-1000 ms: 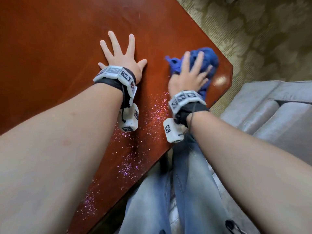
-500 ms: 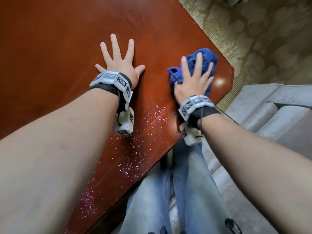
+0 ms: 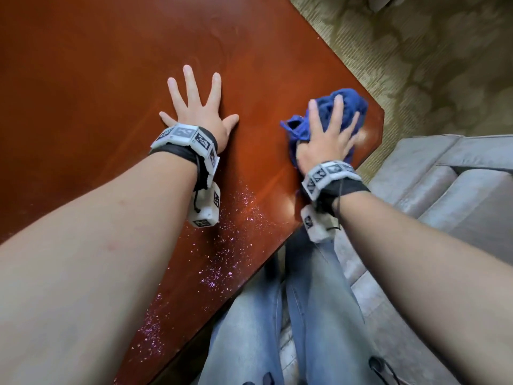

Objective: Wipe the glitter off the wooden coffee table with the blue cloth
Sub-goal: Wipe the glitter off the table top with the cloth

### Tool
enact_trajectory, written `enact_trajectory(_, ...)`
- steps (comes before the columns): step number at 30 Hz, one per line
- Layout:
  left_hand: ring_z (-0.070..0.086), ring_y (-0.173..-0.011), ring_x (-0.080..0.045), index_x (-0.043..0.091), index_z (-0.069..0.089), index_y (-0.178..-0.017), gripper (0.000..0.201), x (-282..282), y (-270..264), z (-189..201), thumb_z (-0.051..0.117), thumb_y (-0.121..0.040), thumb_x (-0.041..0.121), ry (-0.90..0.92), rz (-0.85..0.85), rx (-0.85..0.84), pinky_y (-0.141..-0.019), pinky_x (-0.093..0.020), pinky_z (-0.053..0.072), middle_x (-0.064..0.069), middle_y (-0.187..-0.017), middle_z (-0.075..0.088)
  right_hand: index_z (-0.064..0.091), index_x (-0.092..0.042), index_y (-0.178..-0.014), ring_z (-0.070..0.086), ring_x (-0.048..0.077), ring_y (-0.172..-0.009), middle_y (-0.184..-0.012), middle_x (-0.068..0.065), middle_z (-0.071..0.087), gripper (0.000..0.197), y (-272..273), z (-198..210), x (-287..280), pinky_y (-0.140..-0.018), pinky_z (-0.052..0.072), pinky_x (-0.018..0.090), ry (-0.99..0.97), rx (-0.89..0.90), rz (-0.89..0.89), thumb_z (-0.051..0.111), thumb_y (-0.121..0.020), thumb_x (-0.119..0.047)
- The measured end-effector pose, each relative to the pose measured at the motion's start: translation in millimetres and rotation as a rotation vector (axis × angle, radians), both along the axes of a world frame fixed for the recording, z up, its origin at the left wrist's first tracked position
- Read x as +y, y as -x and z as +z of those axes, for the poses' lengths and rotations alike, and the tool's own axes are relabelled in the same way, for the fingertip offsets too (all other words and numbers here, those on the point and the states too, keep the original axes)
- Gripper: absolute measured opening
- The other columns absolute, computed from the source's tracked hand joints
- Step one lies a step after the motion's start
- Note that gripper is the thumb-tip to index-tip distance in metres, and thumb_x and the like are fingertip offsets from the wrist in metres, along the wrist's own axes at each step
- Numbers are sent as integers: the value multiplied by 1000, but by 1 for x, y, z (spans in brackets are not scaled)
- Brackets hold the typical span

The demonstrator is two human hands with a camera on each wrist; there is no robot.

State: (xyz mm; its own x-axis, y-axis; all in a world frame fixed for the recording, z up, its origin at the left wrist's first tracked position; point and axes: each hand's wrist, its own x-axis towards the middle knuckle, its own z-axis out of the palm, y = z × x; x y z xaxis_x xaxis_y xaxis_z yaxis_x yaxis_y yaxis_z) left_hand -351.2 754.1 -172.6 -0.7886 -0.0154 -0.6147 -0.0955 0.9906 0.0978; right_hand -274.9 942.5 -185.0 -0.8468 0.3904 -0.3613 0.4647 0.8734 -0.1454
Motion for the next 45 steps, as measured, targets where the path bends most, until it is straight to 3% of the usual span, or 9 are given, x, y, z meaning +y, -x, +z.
enact_trajectory(6,-17,-146,-31,44,0,-151,75,-10,-4,1,46,-93,59,-2,-29,5,-112,-64,14,0,-159,-22,31,-36,-144,-3,42,-141,-158,-2,10,85,-88,1,-71,-109,5,64,182,-73,423,50,-64,-14)
enact_trajectory(12,-17,-145,-37,48,0,-150,83,-12,-8,1,51,-87,65,13,83,-1,-114,-61,10,-2,-159,-23,33,-34,-143,2,42,-142,-158,0,12,83,-58,5,15,-110,10,65,81,-36,110,46,-64,-14)
enact_trajectory(16,-15,-145,-38,45,-2,-150,93,-10,-9,2,55,-82,69,44,178,-6,-114,-58,11,-6,-159,-22,26,-35,-146,-1,46,-141,-159,2,5,81,-7,-1,-13,-109,8,63,12,-28,-13,51,-71,-17)
enact_trajectory(22,-12,-145,-39,44,-4,-151,91,4,-10,13,55,-85,65,97,313,-73,-111,-62,14,-4,-160,-20,18,-37,-147,-11,38,-142,-159,-4,-2,85,-94,6,-43,-110,1,61,184,-150,528,51,-71,-16)
enact_trajectory(27,-11,-145,-43,43,-5,-151,89,15,-10,17,55,-87,61,84,408,-112,-110,-64,15,-5,-159,-21,41,-29,-140,11,46,-140,-155,4,22,82,-76,6,35,-106,16,69,122,-48,243,47,-59,-14)
enact_trajectory(31,-14,-145,-41,45,-5,-150,89,9,-13,11,54,-86,63,68,391,-93,-108,-65,19,-4,-159,-22,29,-33,-146,1,44,-141,-158,3,8,79,-7,1,57,-110,10,62,13,-10,-45,40,-69,-17)
enact_trajectory(38,-16,-144,-42,48,-6,-149,92,7,-11,10,56,-83,66,71,379,-100,-108,-66,18,-3,-159,-24,31,-34,-144,-7,40,-142,-159,-1,6,82,-77,5,-11,-110,0,62,212,-109,289,51,-68,-9)
enact_trajectory(42,-16,-144,-42,47,-6,-149,92,7,-11,13,56,-84,65,67,378,-101,-108,-65,19,-4,-159,-24,47,-21,-137,17,53,-135,-152,13,28,78,-66,1,40,-105,19,66,69,44,167,44,-60,-11)
enact_trajectory(45,-16,-144,-42,46,-5,-150,90,7,-12,13,55,-85,65,54,370,-87,-107,-65,20,-4,-159,-24,37,-25,-143,13,50,-137,-156,10,16,77,-11,-5,67,-110,17,59,-1,74,-106,38,-67,-11)
